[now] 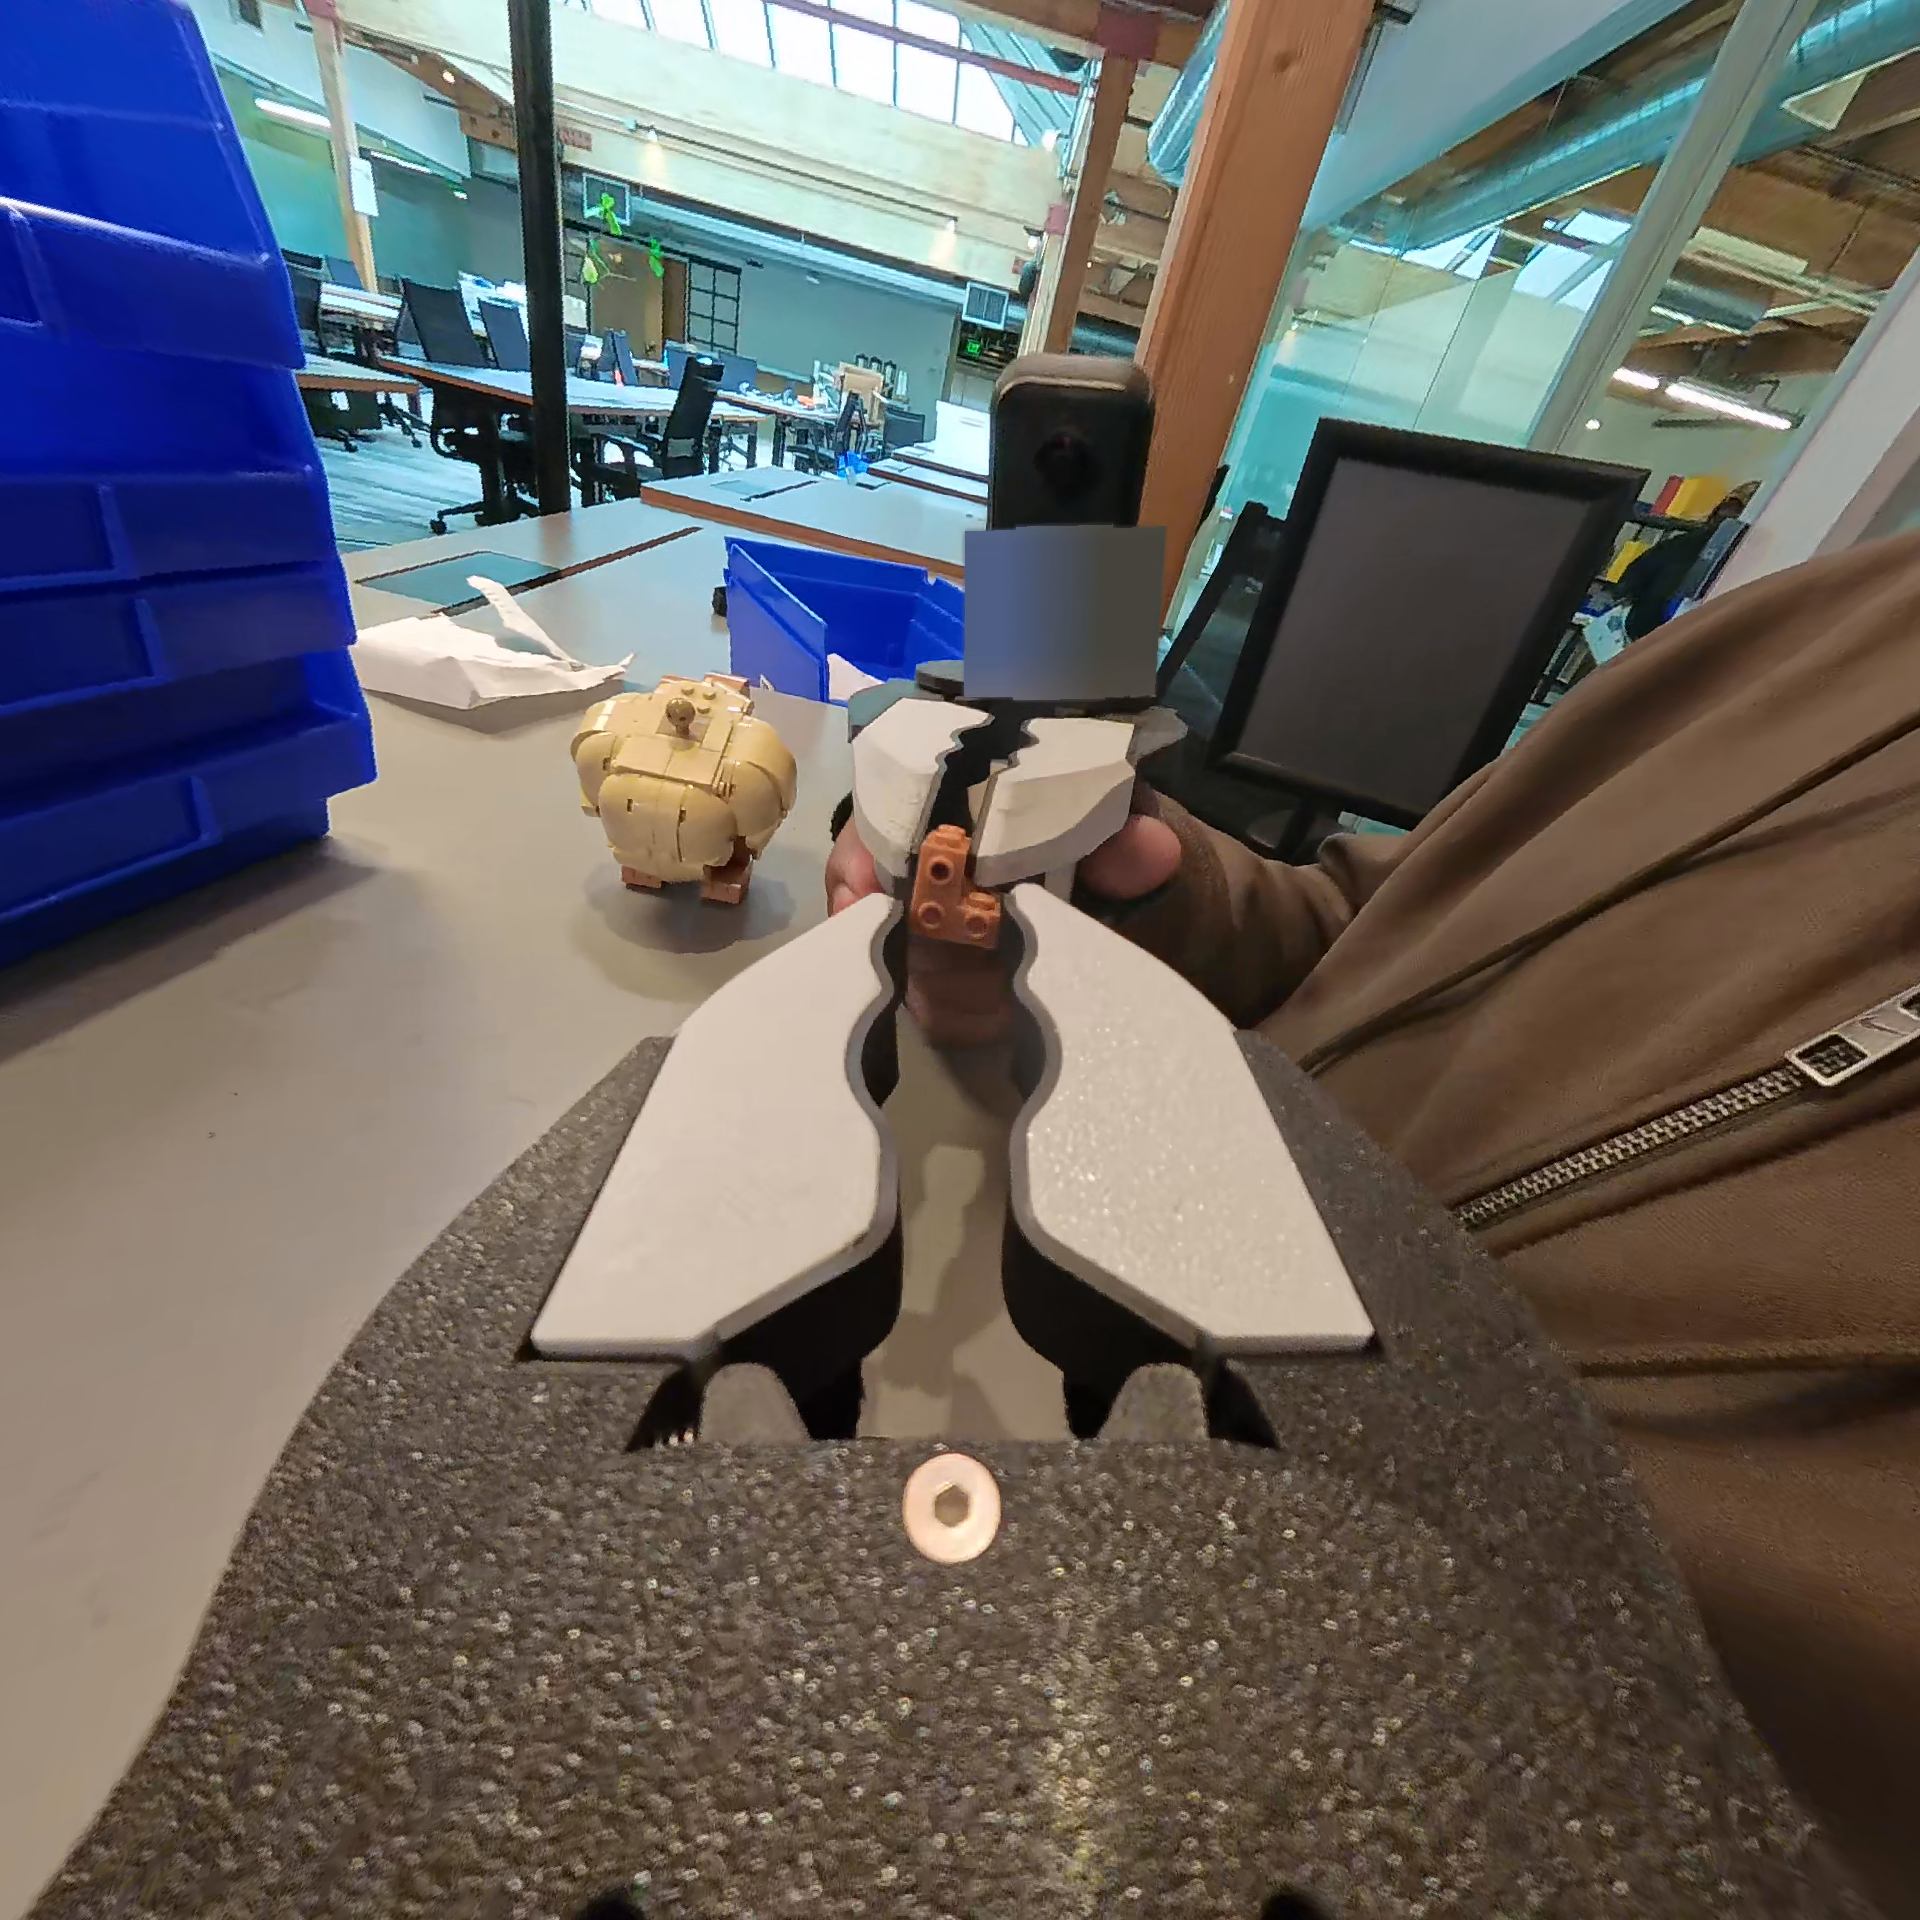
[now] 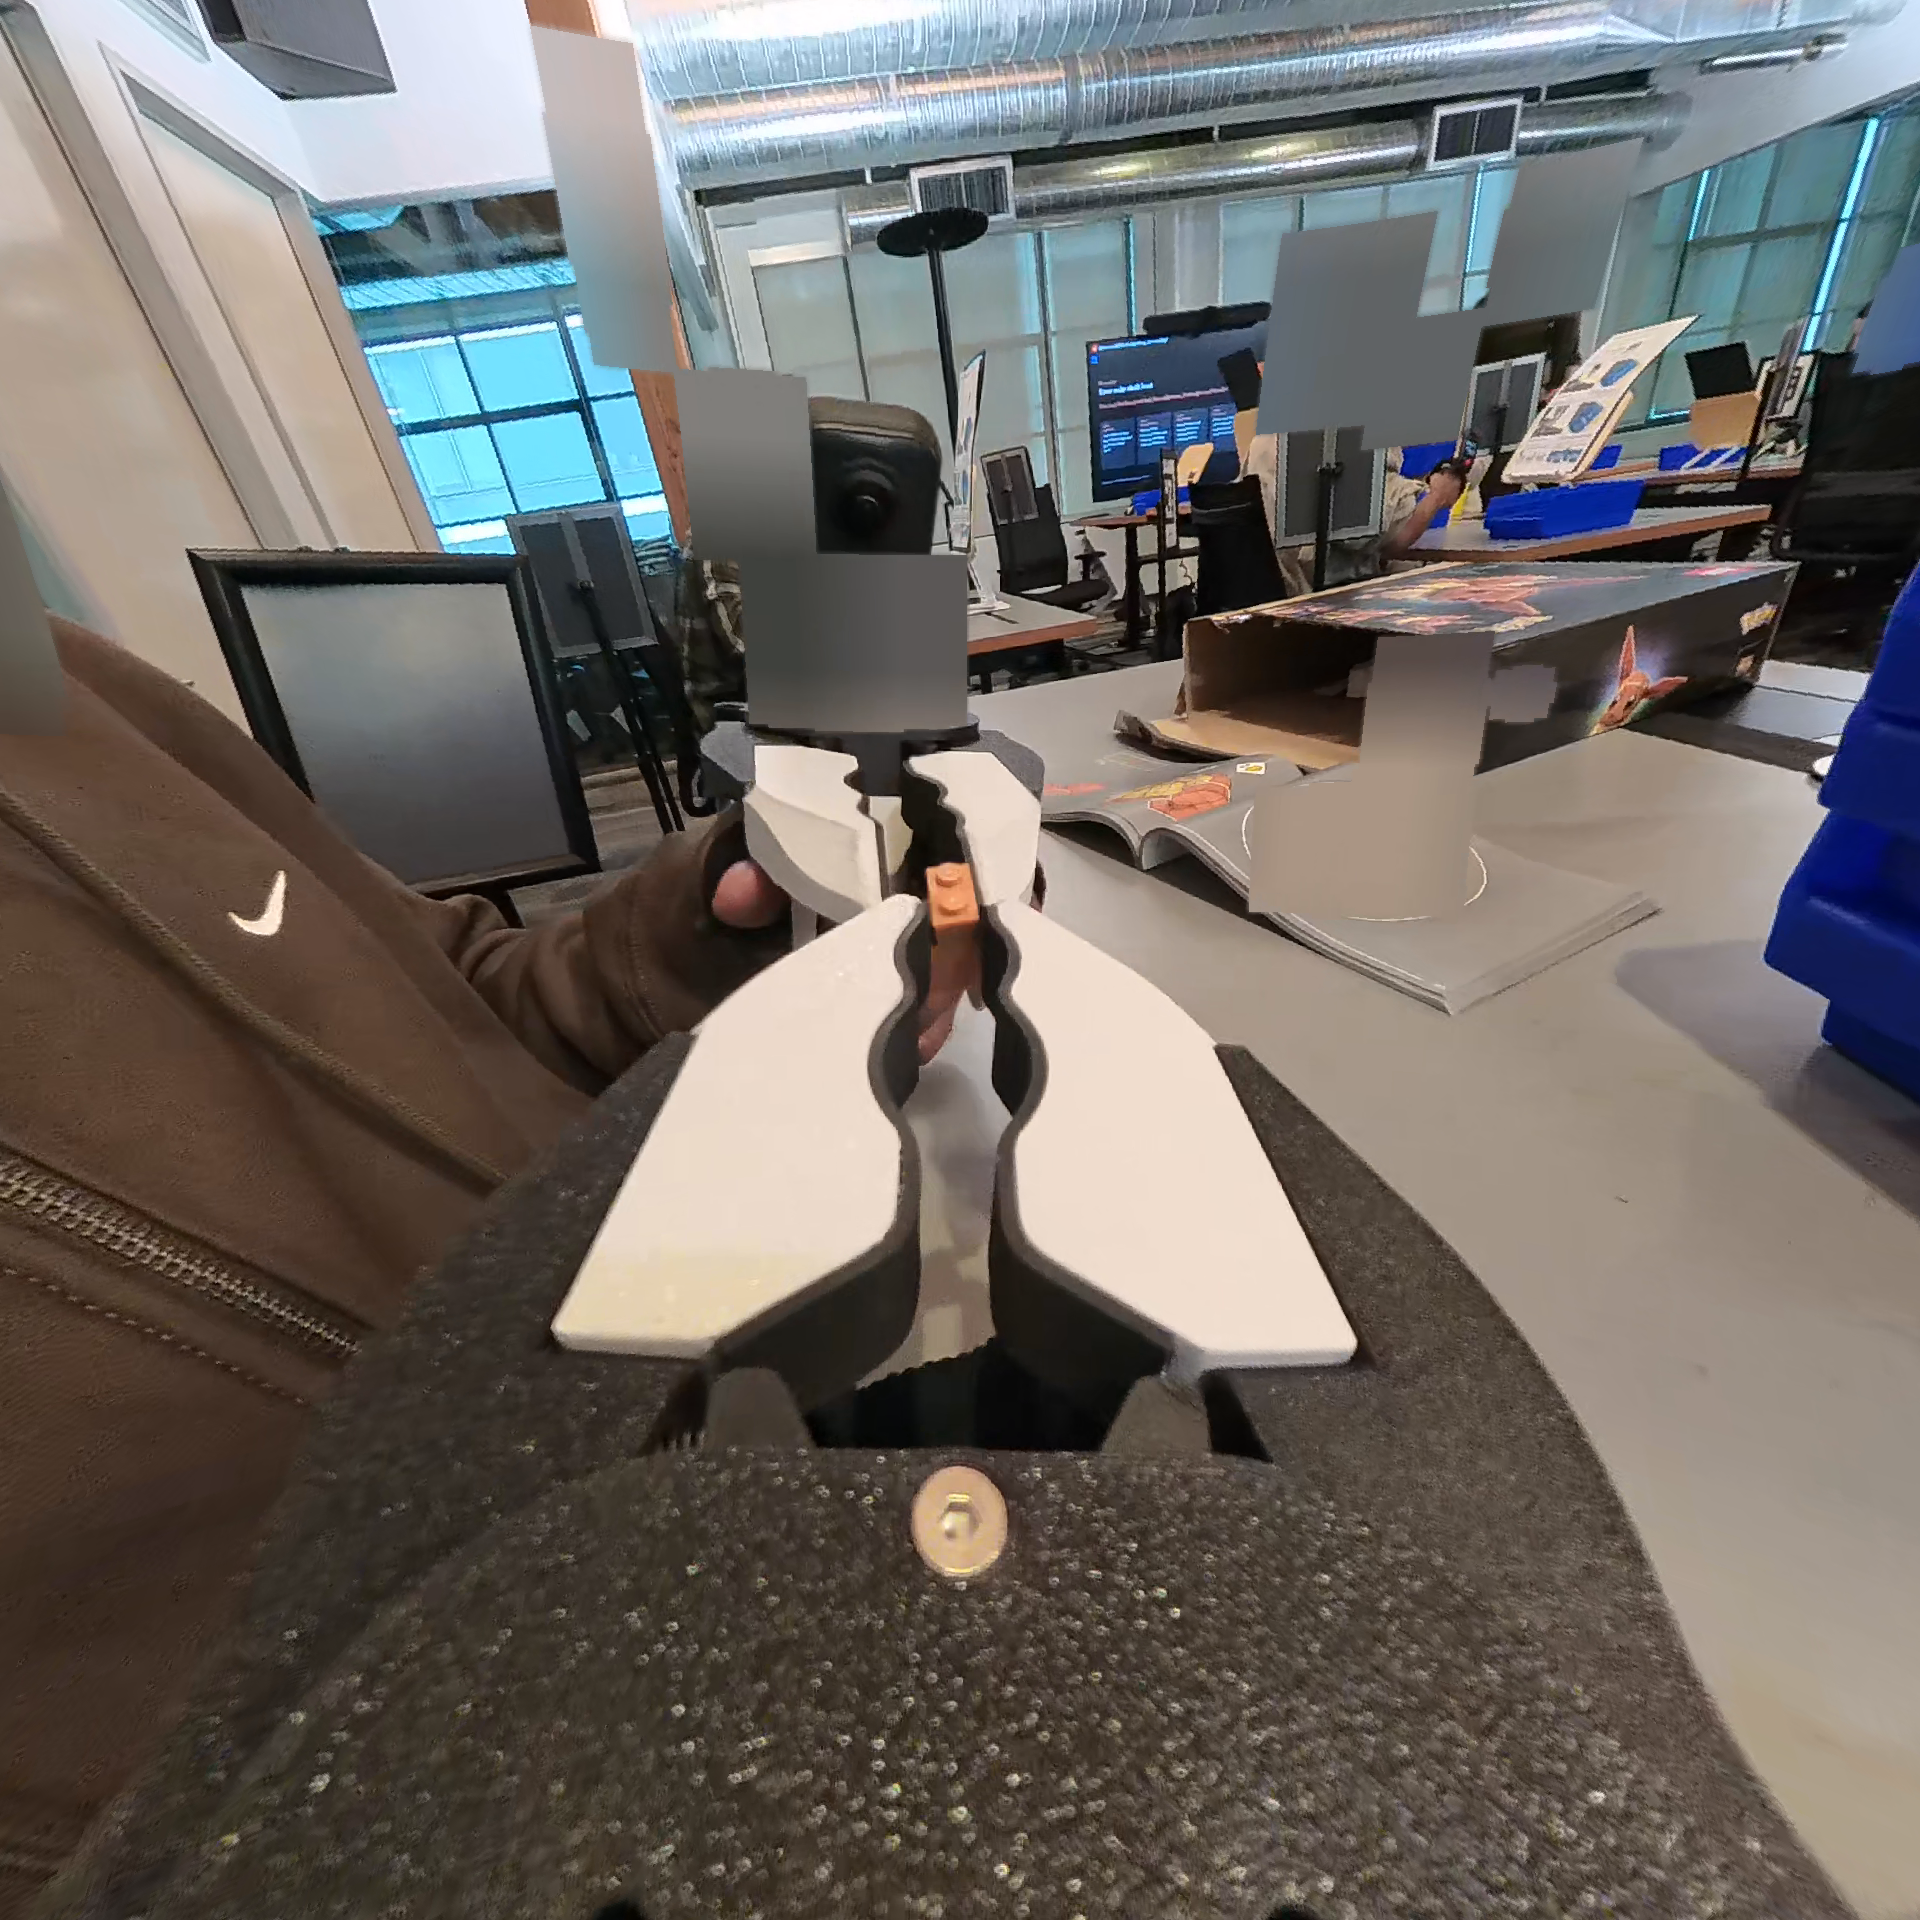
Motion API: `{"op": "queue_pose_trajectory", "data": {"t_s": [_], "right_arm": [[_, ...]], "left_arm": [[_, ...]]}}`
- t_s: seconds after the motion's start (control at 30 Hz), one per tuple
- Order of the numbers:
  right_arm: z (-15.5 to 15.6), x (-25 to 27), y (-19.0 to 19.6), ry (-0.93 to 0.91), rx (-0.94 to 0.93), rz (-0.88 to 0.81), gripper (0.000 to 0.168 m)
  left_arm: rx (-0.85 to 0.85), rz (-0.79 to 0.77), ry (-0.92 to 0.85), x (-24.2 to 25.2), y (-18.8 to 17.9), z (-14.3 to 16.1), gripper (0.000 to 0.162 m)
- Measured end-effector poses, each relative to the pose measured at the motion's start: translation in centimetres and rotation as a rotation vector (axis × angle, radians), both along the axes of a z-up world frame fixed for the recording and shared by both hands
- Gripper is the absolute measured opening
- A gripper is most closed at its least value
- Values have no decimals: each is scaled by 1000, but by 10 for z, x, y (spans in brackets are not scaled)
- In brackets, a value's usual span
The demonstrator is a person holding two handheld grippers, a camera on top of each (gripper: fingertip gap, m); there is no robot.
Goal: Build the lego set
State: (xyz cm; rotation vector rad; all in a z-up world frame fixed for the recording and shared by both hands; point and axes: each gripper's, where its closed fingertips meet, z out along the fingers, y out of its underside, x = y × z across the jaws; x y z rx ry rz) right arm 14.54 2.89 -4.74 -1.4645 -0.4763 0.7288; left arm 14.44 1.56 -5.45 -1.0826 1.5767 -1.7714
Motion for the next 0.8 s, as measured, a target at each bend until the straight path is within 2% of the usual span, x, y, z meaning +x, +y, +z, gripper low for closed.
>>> {"op": "queue_pose_trajectory", "data": {"t_s": [0.27, 0.5, 0.6, 0.8], "right_arm": [[20, 9, -3, 181, 36, 13, 8], [23, -1, -4, 183, 74, 28, 8], [22, -3, -4, 178, 78, 26, 8], [18, -2, -5, 80, 96, -1, 9]], "left_arm": [[-11, 10, -48, 0, -2, 8, 25], [-29, 20, -116, 4, -7, 18, 25], [7, 28, -149, 3, -8, 19, 17], [205, 106, -191, 2, -7, 16, 17]]}}
